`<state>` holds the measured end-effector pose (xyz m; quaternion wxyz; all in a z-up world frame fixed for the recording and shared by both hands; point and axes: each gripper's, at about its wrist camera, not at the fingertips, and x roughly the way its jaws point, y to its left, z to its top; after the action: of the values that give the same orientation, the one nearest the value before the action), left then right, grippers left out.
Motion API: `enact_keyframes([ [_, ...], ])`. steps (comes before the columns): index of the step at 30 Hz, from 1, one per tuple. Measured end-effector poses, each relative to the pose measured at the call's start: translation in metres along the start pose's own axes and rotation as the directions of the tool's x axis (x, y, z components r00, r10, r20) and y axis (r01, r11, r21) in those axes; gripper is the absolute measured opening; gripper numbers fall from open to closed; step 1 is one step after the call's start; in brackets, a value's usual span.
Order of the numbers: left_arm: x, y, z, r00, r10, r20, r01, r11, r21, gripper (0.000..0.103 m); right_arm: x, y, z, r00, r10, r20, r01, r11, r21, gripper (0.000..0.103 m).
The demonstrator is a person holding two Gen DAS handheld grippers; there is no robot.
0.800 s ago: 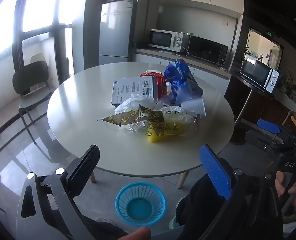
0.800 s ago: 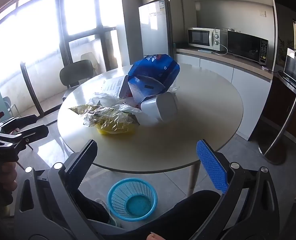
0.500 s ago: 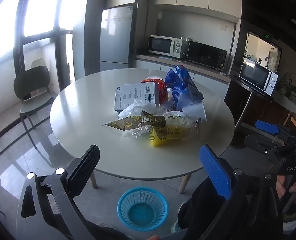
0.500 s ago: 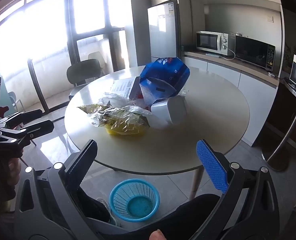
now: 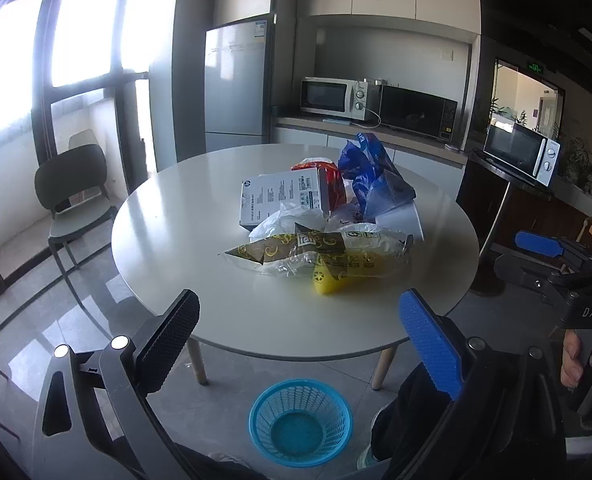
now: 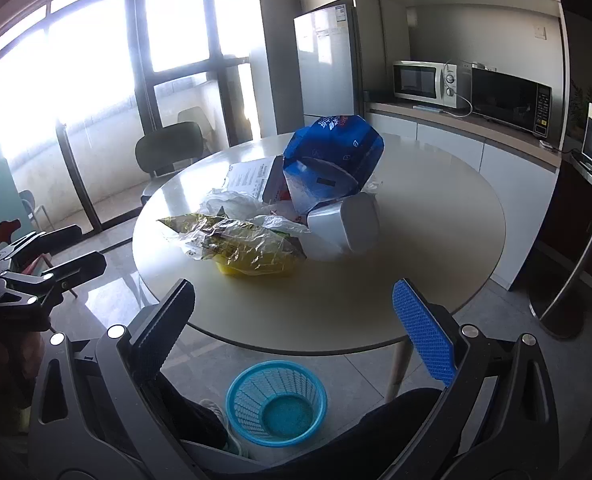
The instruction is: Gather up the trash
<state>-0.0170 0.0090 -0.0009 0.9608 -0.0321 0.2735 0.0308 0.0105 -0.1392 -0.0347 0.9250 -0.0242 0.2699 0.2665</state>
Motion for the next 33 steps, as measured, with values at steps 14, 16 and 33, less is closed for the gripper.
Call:
enact_keyframes([
  [14,0.0,0.007,-0.002,1.0,-0.013,0.002,0.013,0.999,-0.048,0.097,0.001,-0.004,0.004,1.0,-0.008,0.007,0.008,1.0,0.009,0.094],
  [16,0.0,0.009,-0.003,1.0,-0.02,-0.001,0.02,0.998,-0.055,0.097,0.002,-0.005,0.005,1.0,-0.013,0.011,0.013,1.0,0.009,0.094],
  [33,0.007,0.019,-0.003,0.999,-0.029,-0.016,0.028,0.995,-0.097,0.097,0.007,-0.008,0.007,1.0,-0.019,0.013,0.018,1.0,0.009,0.094],
])
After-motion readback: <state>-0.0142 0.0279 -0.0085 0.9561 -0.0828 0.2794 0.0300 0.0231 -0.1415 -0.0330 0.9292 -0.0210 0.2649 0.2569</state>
